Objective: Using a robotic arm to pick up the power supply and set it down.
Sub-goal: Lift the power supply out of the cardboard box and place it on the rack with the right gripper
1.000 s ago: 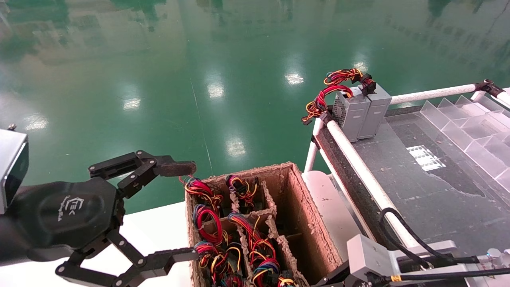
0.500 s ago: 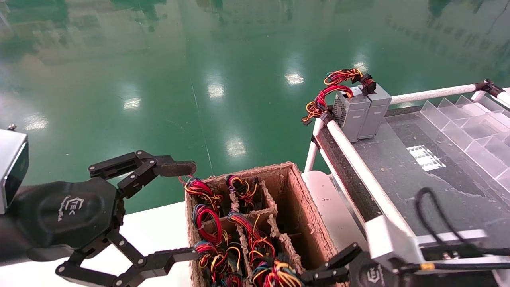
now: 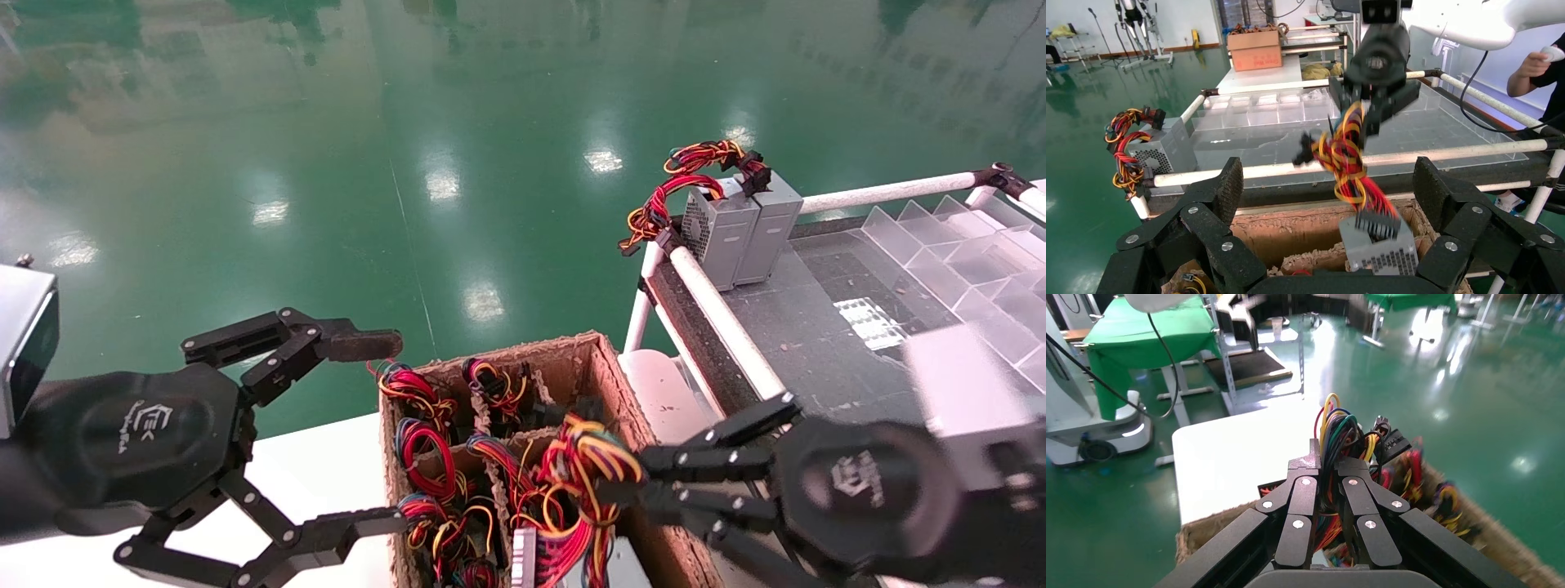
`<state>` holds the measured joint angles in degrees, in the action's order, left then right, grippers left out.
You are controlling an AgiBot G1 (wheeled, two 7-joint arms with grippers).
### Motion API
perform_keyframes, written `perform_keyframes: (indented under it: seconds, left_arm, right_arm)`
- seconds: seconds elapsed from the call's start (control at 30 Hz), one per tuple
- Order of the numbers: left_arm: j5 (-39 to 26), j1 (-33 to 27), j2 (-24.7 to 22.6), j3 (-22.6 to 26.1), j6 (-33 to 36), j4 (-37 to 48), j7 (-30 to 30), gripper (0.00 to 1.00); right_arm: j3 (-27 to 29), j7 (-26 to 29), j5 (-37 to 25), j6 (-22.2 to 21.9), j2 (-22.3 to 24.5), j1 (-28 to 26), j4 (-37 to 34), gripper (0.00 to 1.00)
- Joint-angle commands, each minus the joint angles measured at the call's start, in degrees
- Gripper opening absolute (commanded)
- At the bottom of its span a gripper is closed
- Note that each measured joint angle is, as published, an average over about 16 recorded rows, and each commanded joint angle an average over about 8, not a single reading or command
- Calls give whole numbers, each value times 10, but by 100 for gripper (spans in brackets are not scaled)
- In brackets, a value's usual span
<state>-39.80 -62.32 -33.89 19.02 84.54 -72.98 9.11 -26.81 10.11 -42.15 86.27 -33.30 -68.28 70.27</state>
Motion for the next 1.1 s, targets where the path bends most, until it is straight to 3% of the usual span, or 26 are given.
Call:
perform_keyframes:
  seconds: [0.03,0.4,0.8,1.1]
  left_arm:
    - [0,0,0,0,0,0,0,100]
    - [0,0,0,0,0,0,0,100]
    - [0,0,0,0,0,0,0,100]
    - [0,0,0,0,0,0,0,100]
  right_arm:
    - [10,-2,15,2,5,-4,4,0]
    - [41,-7,26,-6,17,-79,-74,0]
    - [38,-77,-70,-14,34,-178,-220,0]
    - [30,-126,-117,13,71,-211,-323,0]
